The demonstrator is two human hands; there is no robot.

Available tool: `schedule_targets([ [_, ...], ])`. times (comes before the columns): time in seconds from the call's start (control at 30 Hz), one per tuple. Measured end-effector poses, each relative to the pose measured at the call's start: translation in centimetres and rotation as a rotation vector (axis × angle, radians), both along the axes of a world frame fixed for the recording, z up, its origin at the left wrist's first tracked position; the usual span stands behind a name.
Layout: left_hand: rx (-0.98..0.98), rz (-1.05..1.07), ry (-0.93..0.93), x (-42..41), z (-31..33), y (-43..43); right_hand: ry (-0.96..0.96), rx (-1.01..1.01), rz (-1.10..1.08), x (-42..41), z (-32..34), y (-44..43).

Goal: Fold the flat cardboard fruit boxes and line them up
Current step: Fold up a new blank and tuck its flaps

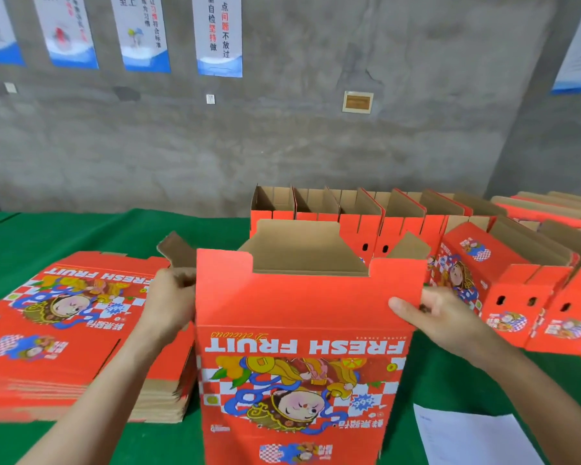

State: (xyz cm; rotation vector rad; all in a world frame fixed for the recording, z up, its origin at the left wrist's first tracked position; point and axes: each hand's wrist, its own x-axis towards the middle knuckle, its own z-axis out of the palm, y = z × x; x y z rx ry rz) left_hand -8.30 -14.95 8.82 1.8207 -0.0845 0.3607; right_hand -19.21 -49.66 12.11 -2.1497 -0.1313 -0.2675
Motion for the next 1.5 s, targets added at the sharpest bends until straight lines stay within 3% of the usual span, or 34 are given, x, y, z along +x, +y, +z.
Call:
schedule_targets([
  [0.17,-0.13,0.179,-0.017,-1.1,-2.8,-2.0,0.12,0.287,-0.254,0.4,-3.4,0.6],
  [0.27,-0.151,0.235,-0.001,-1.2,-3.7,-2.2,0.029,0.339,-0.36,1.1,-4.2,1.1],
  [0.5,-0.143,0.076,-0.001,-3.5,-2.9,-2.2,-0.12,0.03,-0.387,2.2,-4.7,1.6],
  [0.67,0.346,0.181,-0.12,-3.4,-1.6,-2.4,-0.111,-0.124,-0.424,2.5,-4.5,1.7],
  [0.8,0.549,0.141,-0.107,-2.8,-1.2,-2.4,-0.022,-0.324,-0.346,2.2,-3.5,1.3],
  [0.97,0.665,0.127,-0.11,-2.5,-1.1,-2.4,0.008,-1.024,-0.294,3.3,-1.2,1.1],
  [1.07,0.708,0.121,-0.1,-2.4,-0.9,-2.5,0.015,-1.318,-0.167,4.1,-0.4,2.3],
  [1.2,0.698,0.023,-0.231,-2.2,-0.9,-2.4,0.102,-1.416,-0.11,5.0,0.1,2.9],
  [1.33,0.627,-0.258,-0.423,-2.2,-1.1,-1.9,0.18,-1.415,-0.079,5.3,0.3,3.3],
  [1.5,0.742,-0.47,-0.202,-1.8,-0.7,-1.9,0.178,-1.39,-0.068,5.3,0.2,3.3],
])
